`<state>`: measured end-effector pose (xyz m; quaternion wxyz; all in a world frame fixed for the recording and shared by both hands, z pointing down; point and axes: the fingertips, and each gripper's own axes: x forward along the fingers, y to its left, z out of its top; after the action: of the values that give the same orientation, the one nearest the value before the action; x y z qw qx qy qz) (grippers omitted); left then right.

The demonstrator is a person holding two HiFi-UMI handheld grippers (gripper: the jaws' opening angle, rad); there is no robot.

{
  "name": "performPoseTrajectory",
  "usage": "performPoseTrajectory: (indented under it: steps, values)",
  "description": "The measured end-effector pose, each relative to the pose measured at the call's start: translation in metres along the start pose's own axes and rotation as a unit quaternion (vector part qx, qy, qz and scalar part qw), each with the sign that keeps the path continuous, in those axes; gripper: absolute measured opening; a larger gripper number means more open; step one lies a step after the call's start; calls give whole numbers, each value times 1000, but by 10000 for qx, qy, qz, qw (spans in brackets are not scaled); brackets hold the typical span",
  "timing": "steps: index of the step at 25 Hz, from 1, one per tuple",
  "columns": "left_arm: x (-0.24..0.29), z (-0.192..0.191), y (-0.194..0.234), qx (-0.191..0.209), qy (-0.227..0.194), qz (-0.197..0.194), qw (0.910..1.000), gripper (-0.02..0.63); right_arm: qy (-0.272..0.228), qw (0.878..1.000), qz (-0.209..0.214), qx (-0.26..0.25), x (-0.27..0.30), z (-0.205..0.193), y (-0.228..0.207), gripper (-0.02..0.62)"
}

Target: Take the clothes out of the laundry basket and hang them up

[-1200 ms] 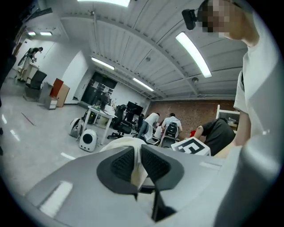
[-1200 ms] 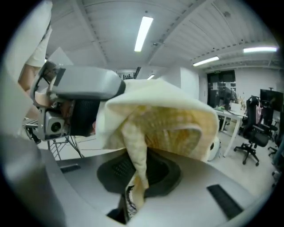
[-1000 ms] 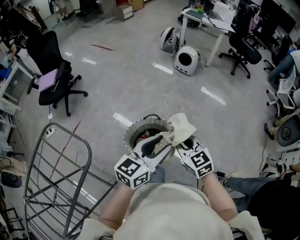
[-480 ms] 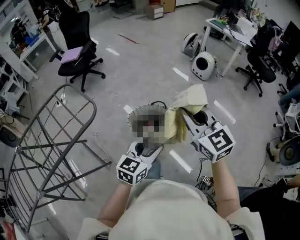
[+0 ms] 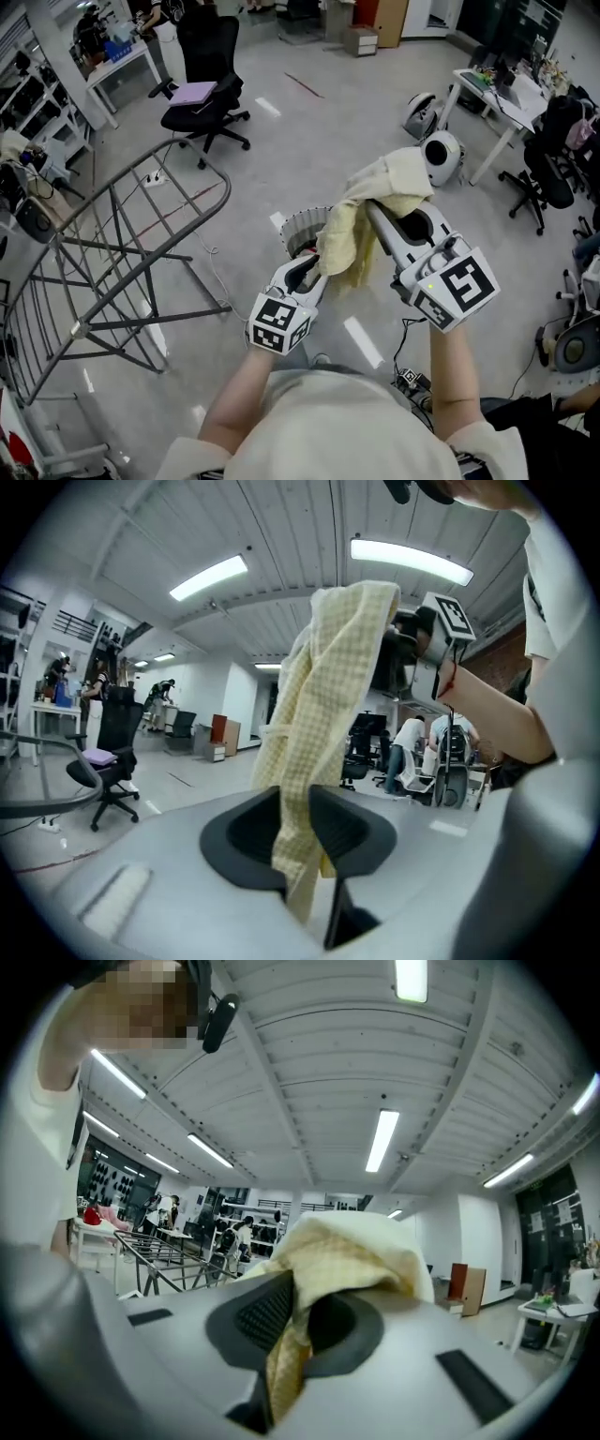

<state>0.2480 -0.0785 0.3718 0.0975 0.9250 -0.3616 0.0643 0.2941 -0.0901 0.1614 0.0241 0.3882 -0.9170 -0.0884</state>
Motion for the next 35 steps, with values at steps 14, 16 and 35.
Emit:
performPoseTrajectory:
  steps: [14,16,35]
  values:
    - [-165,31,130,-219,-305,1885,9813,12,571,9910,60,1209,28,-74,21,31]
    - [-152,8,111,-307,-63,1348,9904,89,473,9922,193,1140,38,-61,33,31]
    - [-106,-50,77,-1062,269,-590,9922,308,-866,9918,675,652,46,107,72,31]
